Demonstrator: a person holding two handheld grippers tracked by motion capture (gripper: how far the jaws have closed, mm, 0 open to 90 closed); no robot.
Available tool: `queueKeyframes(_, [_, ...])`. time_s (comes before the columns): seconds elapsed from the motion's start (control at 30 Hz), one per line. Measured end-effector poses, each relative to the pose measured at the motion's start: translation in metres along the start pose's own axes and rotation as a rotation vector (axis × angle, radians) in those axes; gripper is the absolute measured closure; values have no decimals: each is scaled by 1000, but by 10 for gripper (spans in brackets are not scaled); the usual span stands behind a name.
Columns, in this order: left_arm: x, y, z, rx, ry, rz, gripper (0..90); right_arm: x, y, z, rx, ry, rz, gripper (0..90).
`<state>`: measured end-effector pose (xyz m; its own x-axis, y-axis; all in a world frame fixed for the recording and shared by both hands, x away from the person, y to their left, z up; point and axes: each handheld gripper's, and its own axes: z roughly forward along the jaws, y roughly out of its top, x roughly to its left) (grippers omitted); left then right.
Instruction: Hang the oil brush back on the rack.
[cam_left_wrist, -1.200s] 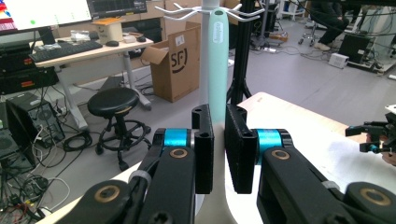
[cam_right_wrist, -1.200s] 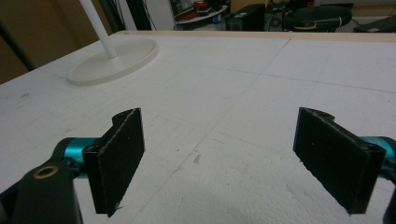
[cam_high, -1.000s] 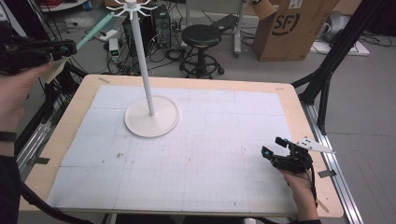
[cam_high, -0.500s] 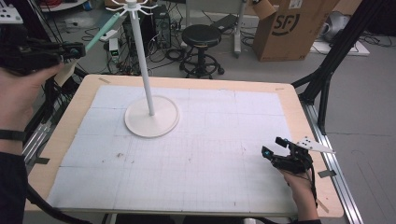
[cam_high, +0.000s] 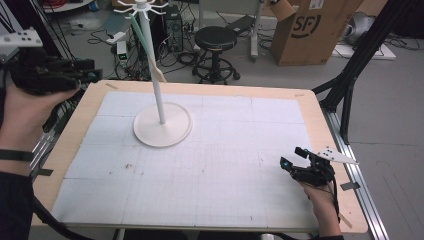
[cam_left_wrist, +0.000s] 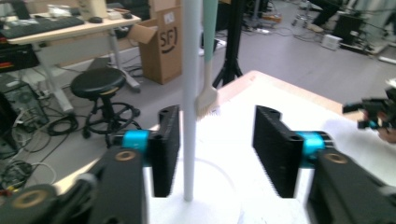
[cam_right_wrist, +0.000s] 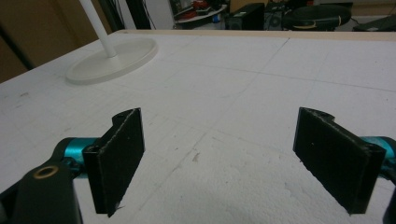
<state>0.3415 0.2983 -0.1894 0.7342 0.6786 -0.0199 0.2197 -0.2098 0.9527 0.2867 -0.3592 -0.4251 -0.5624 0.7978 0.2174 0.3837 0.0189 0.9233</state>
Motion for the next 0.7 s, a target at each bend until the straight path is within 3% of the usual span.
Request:
queueKeyframes(0.2, [-12,-50,12,8,-13,12,333,0,0,0,2,-4,-2,157])
queueKeyframes(0.33, [-23,-86,22,-4,-34,21,325,0,-1,1,10,-8,-10,157])
queueKeyframes(0.47, [-29,-119,32,-25,-67,3,309,0,-1,2,19,-11,-11,157])
queueKeyframes(0.7, [-31,-162,50,13,-76,-5,281,-1,-2,3,22,-15,-7,157])
